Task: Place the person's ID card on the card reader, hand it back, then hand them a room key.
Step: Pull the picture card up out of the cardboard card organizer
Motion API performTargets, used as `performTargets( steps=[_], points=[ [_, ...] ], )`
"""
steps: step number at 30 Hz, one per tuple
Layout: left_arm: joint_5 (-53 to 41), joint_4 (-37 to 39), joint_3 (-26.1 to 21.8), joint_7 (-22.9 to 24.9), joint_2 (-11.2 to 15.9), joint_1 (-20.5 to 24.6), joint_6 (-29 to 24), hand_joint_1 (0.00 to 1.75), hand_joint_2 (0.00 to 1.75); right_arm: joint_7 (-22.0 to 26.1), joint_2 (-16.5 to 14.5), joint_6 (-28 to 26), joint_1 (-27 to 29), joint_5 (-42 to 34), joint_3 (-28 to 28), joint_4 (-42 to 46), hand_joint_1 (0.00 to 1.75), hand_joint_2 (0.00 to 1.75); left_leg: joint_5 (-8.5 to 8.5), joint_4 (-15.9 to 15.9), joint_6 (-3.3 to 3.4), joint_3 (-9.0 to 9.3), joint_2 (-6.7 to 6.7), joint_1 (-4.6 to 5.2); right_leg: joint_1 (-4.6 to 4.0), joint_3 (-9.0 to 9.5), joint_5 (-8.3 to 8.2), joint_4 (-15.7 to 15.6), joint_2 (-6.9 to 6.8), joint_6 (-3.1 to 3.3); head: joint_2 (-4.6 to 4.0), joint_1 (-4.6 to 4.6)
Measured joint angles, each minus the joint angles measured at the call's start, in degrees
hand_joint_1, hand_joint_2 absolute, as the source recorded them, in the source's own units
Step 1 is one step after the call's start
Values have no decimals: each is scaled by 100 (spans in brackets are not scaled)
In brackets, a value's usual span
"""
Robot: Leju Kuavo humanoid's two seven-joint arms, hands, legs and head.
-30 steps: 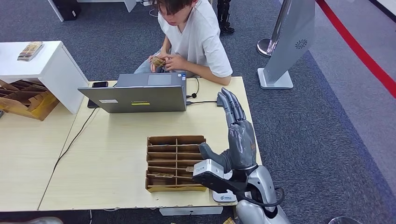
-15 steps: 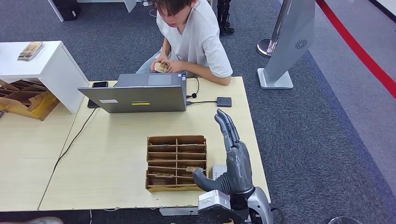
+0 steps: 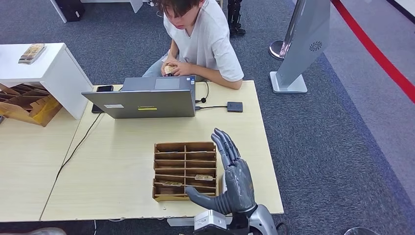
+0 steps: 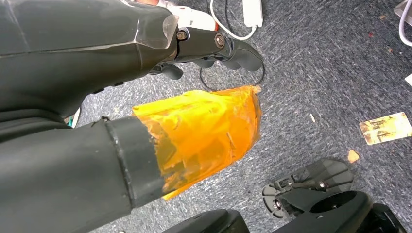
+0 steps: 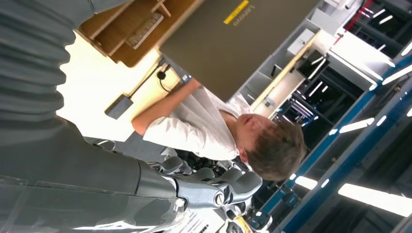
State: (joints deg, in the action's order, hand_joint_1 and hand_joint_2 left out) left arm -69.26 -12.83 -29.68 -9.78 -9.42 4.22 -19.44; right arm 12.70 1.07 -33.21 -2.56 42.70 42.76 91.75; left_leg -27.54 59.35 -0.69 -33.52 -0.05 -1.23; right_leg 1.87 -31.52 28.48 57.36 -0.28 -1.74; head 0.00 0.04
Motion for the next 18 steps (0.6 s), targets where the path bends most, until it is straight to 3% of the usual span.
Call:
performTargets(
  steps=[18],
  points=[
    [-56,0,0,56,0,1,39,0,0,-660,145,-23,-3,1064,264,-806,0,175,0,0,0,0,0,0,0,0,0,0,0,0,0,0]
  ],
)
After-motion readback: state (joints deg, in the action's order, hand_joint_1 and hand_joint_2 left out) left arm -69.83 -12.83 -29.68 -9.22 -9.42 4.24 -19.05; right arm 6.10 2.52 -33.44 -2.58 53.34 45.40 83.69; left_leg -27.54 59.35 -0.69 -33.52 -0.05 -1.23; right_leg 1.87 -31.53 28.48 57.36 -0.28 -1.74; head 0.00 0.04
